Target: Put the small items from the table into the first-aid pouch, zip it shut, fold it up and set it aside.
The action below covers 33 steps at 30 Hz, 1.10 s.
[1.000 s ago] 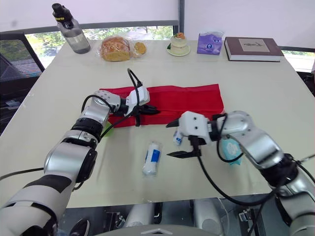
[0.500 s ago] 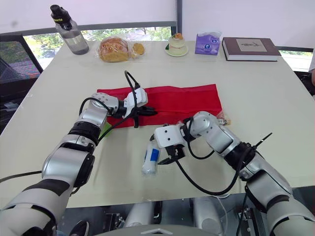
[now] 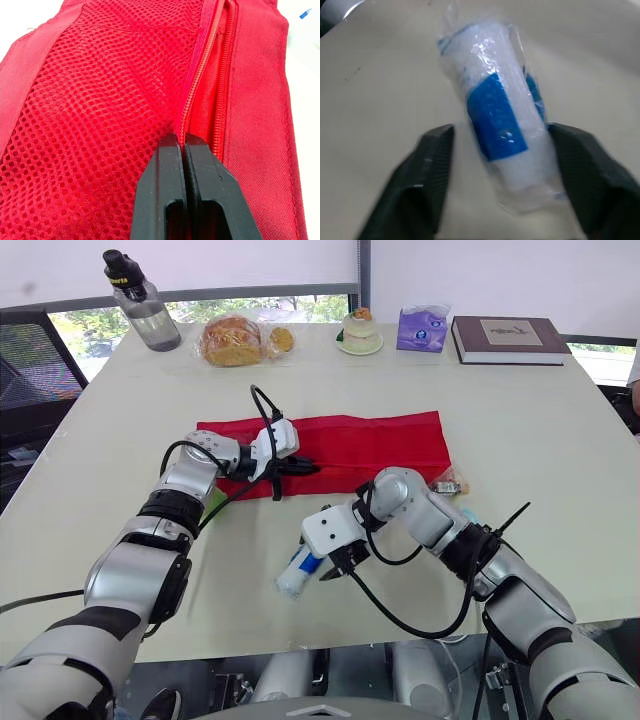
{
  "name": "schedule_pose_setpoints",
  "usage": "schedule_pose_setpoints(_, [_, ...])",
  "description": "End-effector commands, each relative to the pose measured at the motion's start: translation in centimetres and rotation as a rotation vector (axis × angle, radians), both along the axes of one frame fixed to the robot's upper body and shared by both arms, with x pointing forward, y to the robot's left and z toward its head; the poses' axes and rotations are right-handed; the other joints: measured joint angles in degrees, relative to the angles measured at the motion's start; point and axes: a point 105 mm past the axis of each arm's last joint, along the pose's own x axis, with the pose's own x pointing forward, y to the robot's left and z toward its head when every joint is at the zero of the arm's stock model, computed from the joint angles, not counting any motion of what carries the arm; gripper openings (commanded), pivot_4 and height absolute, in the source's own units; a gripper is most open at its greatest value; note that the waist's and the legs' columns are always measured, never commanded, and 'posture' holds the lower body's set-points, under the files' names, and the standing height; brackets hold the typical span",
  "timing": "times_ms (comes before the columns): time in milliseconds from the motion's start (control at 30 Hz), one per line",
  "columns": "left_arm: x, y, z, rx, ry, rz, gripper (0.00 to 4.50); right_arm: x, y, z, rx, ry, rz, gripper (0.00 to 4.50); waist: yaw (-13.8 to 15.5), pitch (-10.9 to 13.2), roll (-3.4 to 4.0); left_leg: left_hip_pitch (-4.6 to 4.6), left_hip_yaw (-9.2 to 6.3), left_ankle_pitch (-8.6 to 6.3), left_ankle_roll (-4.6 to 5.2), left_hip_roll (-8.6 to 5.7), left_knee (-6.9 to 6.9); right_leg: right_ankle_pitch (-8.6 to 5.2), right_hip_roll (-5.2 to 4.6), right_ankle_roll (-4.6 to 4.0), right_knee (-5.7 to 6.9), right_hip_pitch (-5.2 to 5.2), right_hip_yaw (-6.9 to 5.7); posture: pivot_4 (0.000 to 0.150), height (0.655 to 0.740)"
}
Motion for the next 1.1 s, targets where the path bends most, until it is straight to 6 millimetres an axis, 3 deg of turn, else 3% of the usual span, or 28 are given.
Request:
schedule_pose_setpoints(33, [0.1,0.0,0.7,-0.013,-0.031,0.002,0.0,0.0,0.1,1.7,0.065,0.005,-0.025,1.26,0.02,0.0,0.0,0.0,0.0,0.0,0.0,0.0,0.0,0.0,0.0,0.0,0.0,0.0,0.0,0.15,0.74])
schedule_pose_setpoints(133, [0.1,-0.2,0.5,-0.016,-0.03,0.002,0.0,0.0,0.0,3.1,0.146,0.035,-0.087,0.12,0.05,0.0,0.0,-0.01,-0.01,0.0,0.0,0.0,0.0,0.0,0.0,0.0,0.0,0.0,-0.01,0.15,0.74])
schedule_pose_setpoints(167, [0.1,-0.2,0.5,-0.019,-0.03,0.002,0.0,0.1,-0.1,3.6,0.174,0.04,-0.114,0.02,0.06,0.0,0.0,-0.01,-0.01,0.0,0.0,0.0,0.0,0.0,0.0,0.0,0.0,0.0,-0.01,0.15,0.74])
schedule_pose_setpoints(333, [0.2,-0.6,0.6,-0.031,-0.032,0.002,0.0,1.7,-2.4,7.2,0.337,0.054,-0.4,0.02,0.25,0.0,0.0,-0.02,-0.01,0.0,0.0,-0.01,0.0,0.0,-0.02,0.0,0.0,0.0,-0.01,0.15,0.74])
schedule_pose_setpoints(500, [0.3,-1.0,0.6,-0.044,-0.041,0.0,0.0,2.6,-8.9,8.6,0.368,0.043,-0.71,0.02,1.15,0.0,0.0,-0.05,0.02,0.0,0.0,-0.04,0.01,0.0,-0.1,0.0,-0.05,0.02,-0.03,0.15,0.74])
schedule_pose_setpoints(633, [0.4,-1.7,0.8,-0.074,-0.047,0.0,0.0,2.2,-18.3,8.0,0.37,0.096,-1.148,0.02,1.79,0.0,0.0,-0.09,0.01,-0.01,0.0,-0.07,-0.08,-0.01,-0.12,0.0,-0.13,0.01,-0.05,0.15,0.74])
schedule_pose_setpoints(800, [0.3,-2.3,0.6,-0.096,-0.045,-0.001,0.0,0.7,-26.0,6.6,0.338,0.1,-1.551,0.02,1.56,-0.02,0.02,-0.03,0.05,-0.01,0.0,-0.09,-0.07,-0.01,-0.13,0.01,-0.1,0.02,0.01,0.15,0.74])
schedule_pose_setpoints(967, [0.1,-2.6,0.3,-0.099,-0.043,-0.009,0.0,-1.0,-30.4,4.2,0.317,0.162,-1.825,0.02,1.43,-0.02,0.03,0.02,0.06,0.0,0.01,-0.07,-0.04,-0.01,-0.08,0.02,-0.07,0.03,0.07,0.15,0.74])
schedule_pose_setpoints(1100, [0.1,-2.8,0.3,-0.098,-0.043,-0.01,0.0,-1.1,-31.4,2.2,0.32,0.204,-1.92,0.02,1.41,-0.02,0.03,0.02,0.1,0.0,0.02,-0.08,-0.03,-0.01,-0.08,0.02,-0.08,0.03,0.11,0.15,0.74])
